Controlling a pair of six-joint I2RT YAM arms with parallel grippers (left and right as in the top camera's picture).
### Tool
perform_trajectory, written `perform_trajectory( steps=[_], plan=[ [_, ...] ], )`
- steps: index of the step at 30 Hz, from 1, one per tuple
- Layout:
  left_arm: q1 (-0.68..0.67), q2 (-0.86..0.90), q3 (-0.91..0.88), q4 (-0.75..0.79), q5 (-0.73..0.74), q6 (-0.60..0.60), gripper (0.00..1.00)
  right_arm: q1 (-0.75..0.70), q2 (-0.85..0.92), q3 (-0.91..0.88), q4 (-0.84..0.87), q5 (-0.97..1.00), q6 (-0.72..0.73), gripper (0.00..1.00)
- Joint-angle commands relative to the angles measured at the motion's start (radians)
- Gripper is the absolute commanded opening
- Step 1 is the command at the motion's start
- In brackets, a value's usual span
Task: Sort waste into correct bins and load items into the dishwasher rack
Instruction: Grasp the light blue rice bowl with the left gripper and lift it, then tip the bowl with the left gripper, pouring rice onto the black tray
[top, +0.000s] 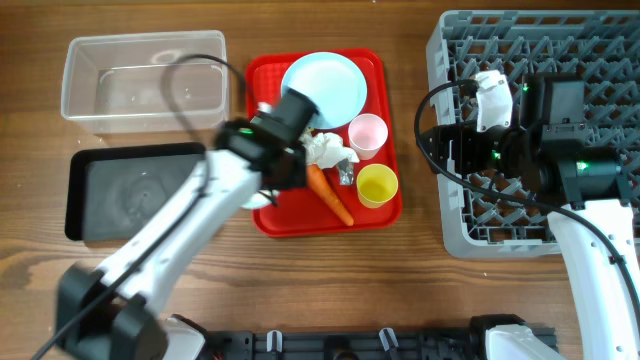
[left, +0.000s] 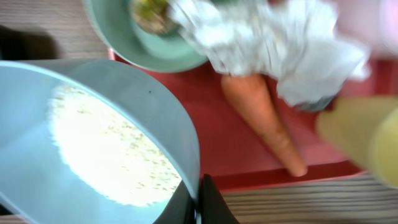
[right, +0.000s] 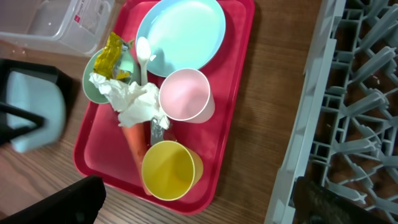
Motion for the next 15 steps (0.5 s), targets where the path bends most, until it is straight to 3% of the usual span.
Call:
perform_trajectory(
  steps=[1,15],
  plan=[
    [0.183,-0.052,0.012,-0.02,0.141,0.061,0.04,0.004,0.01,0.023,0.002,0.019,0.0,1.0],
    [0.858,-0.03,-0.076,-0.073,0.807,0.494,0.04,0.004,0.01,0.021,-0.001,0.019,0.0,1.0]
  ],
)
